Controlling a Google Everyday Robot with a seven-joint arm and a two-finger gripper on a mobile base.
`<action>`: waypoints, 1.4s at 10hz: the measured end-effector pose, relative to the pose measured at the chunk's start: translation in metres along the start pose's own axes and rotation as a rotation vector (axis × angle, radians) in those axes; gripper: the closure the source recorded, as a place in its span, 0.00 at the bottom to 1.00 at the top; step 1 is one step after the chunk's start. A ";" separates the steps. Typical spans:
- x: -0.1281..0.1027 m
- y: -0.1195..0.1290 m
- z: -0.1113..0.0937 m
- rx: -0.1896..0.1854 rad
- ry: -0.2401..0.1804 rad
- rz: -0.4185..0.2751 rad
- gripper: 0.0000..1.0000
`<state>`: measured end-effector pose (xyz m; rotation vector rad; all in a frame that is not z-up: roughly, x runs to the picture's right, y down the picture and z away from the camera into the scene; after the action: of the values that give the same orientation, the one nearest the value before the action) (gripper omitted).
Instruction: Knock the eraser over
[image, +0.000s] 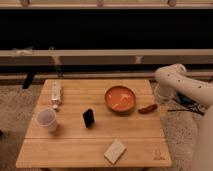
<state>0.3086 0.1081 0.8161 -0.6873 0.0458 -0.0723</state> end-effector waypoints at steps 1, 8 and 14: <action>-0.004 0.003 -0.006 0.016 -0.002 -0.024 0.26; -0.112 0.118 -0.034 0.020 -0.043 -0.338 0.26; -0.255 0.171 -0.043 -0.021 -0.139 -0.660 0.26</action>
<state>0.0602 0.2329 0.6789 -0.7044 -0.3162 -0.6573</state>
